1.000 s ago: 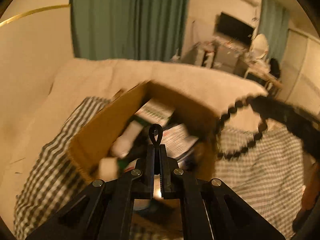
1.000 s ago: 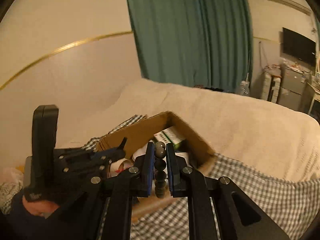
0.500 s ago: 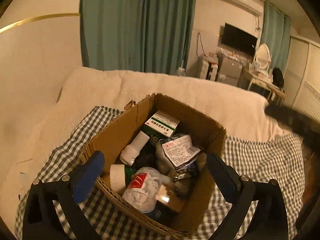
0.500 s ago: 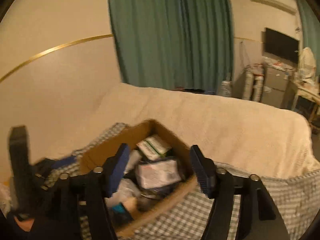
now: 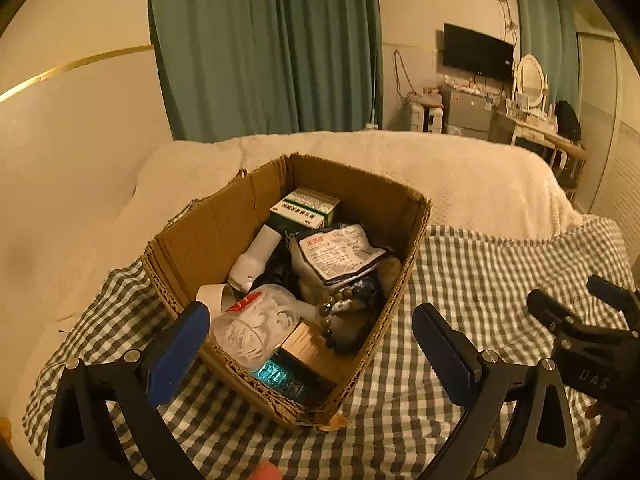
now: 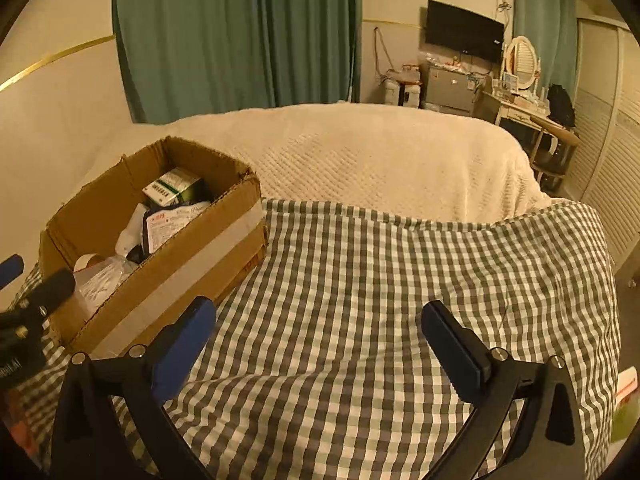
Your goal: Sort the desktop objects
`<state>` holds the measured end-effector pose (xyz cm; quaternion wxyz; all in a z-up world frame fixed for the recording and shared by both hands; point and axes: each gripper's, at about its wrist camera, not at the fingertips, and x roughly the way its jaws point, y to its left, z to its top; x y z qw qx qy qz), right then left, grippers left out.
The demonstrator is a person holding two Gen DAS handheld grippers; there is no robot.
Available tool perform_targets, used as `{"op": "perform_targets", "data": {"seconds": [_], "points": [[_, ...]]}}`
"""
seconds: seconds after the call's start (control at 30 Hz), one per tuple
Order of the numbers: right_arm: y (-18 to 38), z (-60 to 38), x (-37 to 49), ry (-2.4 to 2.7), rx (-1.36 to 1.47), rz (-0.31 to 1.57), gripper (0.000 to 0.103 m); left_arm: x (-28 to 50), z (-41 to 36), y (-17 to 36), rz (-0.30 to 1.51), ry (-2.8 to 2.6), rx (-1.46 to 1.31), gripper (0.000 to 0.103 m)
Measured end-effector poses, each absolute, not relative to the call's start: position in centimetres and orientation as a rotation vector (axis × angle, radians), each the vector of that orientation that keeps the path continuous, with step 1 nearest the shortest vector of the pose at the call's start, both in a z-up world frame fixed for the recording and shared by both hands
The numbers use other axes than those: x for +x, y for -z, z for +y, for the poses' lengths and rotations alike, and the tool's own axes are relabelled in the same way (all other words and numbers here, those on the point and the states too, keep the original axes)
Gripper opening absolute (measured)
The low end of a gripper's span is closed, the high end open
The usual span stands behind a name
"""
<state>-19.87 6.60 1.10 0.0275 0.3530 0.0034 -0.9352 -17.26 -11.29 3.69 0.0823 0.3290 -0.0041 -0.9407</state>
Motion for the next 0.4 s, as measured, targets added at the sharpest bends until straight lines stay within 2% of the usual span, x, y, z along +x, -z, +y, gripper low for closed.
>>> {"op": "perform_targets", "data": {"seconds": [0.4], "points": [[-0.4, 5.6, -19.6, 2.848, 1.125, 0.041, 0.102, -16.9, -10.8, -3.9, 0.1, 2.874, 0.971, 0.103]]}}
